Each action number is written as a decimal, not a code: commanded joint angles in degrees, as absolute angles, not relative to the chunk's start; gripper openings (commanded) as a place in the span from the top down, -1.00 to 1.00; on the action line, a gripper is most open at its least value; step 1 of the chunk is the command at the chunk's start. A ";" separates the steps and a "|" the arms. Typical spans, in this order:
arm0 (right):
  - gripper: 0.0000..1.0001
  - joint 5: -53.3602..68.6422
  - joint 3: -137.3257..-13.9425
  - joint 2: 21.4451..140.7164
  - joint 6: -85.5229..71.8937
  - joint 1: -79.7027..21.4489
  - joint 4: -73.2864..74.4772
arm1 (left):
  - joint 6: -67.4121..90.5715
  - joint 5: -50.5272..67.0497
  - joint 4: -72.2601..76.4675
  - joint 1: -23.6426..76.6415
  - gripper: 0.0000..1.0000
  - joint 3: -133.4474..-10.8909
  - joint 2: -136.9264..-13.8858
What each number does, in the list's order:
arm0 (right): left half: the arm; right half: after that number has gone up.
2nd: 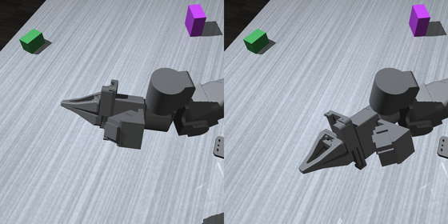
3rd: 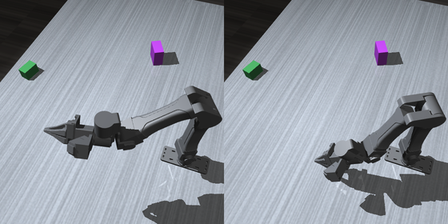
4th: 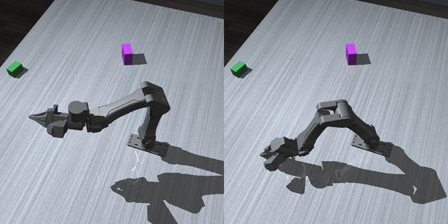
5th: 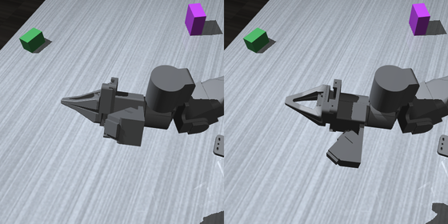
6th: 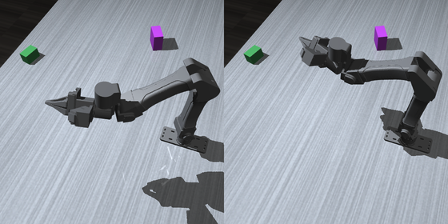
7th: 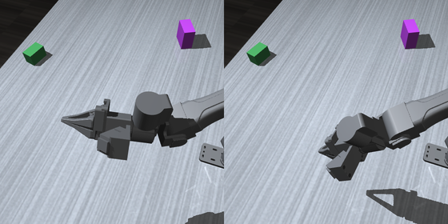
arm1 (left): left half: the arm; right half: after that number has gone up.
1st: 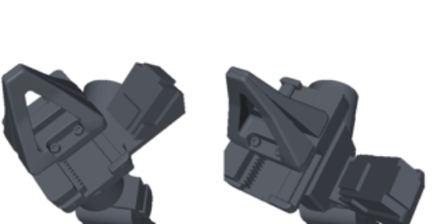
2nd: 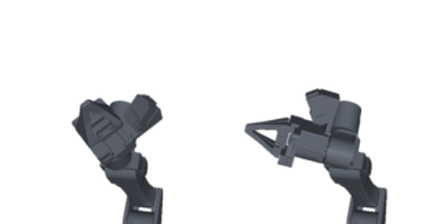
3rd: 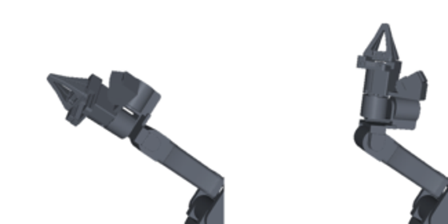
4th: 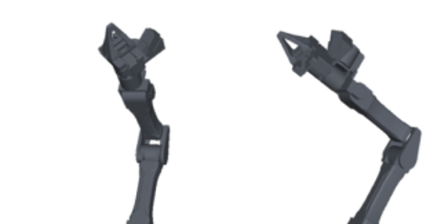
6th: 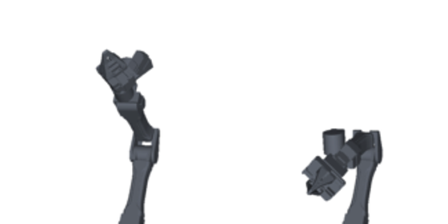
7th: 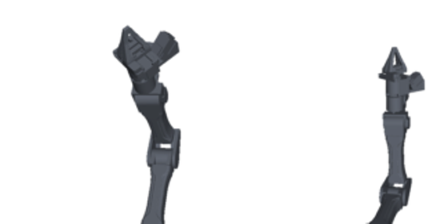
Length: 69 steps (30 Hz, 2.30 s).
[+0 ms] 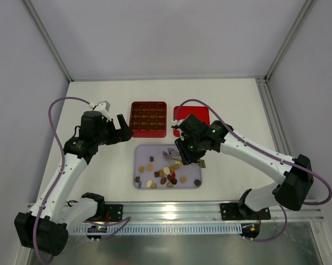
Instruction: Pack the chocolate
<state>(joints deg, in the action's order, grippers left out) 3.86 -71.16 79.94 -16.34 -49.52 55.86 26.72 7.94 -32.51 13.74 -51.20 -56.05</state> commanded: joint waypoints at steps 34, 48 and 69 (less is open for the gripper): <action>0.25 1.41 -74.36 85.08 -13.62 -50.98 56.51 | 25.84 7.29 -32.70 13.62 -1.00 -53.00 -55.81; 0.60 -2.02 -83.22 84.46 -14.33 -51.15 60.02 | 25.93 7.03 -32.78 13.62 -0.99 -53.00 -55.28; 0.60 -3.42 -135.26 121.46 -12.04 -42.81 59.77 | 26.45 2.99 -32.78 13.62 -0.99 -52.82 -52.56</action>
<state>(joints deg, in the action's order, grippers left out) -2.85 -131.13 120.09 -13.26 -43.94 60.86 26.59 4.40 -33.32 13.74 -51.20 -54.02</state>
